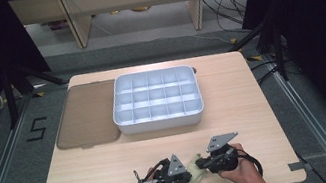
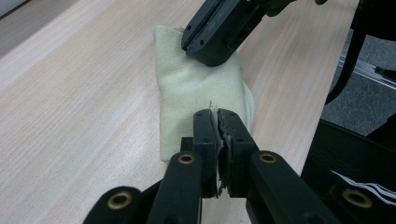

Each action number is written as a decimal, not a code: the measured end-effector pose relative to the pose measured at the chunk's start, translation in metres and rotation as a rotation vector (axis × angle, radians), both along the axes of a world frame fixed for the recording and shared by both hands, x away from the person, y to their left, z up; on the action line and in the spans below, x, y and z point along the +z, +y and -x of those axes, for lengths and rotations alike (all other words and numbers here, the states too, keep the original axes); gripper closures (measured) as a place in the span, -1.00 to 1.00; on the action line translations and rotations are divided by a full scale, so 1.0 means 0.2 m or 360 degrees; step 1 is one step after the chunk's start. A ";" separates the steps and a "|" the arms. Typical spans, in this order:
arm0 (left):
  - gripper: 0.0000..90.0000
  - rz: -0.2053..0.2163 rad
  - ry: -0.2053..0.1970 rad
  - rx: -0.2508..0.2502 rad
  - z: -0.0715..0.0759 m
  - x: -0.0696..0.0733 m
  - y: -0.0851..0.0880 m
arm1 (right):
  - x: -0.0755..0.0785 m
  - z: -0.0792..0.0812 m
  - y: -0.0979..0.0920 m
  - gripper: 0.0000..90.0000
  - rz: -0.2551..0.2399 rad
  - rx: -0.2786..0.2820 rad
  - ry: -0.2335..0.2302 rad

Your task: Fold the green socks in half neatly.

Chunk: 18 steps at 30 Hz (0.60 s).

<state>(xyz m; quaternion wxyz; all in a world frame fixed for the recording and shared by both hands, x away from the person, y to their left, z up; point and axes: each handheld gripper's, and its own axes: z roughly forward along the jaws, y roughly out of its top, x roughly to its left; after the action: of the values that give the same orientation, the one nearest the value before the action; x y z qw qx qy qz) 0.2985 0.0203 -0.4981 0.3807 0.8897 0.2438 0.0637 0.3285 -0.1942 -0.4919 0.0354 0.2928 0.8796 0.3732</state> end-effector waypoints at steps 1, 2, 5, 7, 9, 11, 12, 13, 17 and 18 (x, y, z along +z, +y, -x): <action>0.89 0.0014 0.0018 0.0024 0.00 0.00 0.00 | 0.00 0.00 0.00 0.93 0.0001 -0.0006 0.0018; 0.89 0.0011 0.0016 0.0029 0.00 0.00 0.00 | 0.00 0.00 0.00 0.92 0.0005 -0.0002 0.0011; 0.89 -0.0022 -0.0021 0.0029 -0.01 0.00 0.00 | 0.01 0.01 0.00 0.90 0.0002 0.0000 0.0019; 0.89 -0.0025 -0.0012 0.0054 -0.01 0.00 0.00 | 0.01 0.01 0.00 0.87 0.0013 -0.0004 0.0007; 0.89 -0.0026 -0.0024 0.0017 -0.01 0.00 0.00 | 0.02 0.02 0.00 0.81 0.0006 -0.0009 0.0016; 0.89 -0.0012 -0.0019 0.0031 -0.01 0.00 0.00 | 0.03 0.01 -0.01 0.73 -0.0002 -0.0028 0.0008; 0.89 -0.0012 -0.0019 0.0031 -0.01 0.00 0.00 | 0.04 0.01 -0.02 0.70 -0.0011 -0.0042 -0.0008; 0.89 -0.0028 -0.0033 0.0016 -0.01 0.00 0.00 | 0.06 0.00 -0.02 0.63 -0.0027 -0.0051 -0.0017; 0.89 -0.0025 -0.0030 0.0015 -0.01 0.00 0.00 | 0.09 -0.02 -0.04 0.42 -0.0050 -0.0110 -0.0015; 0.89 -0.0025 -0.0031 0.0016 -0.01 0.00 0.00 | 0.09 -0.05 -0.04 0.35 -0.0067 -0.0146 -0.0004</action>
<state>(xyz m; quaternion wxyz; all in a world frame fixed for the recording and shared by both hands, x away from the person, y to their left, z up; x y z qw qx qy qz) 0.3007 0.0197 -0.4983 0.3758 0.8907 0.2441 0.0762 0.3378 -0.2021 -0.4741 0.0474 0.3329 0.8572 0.3901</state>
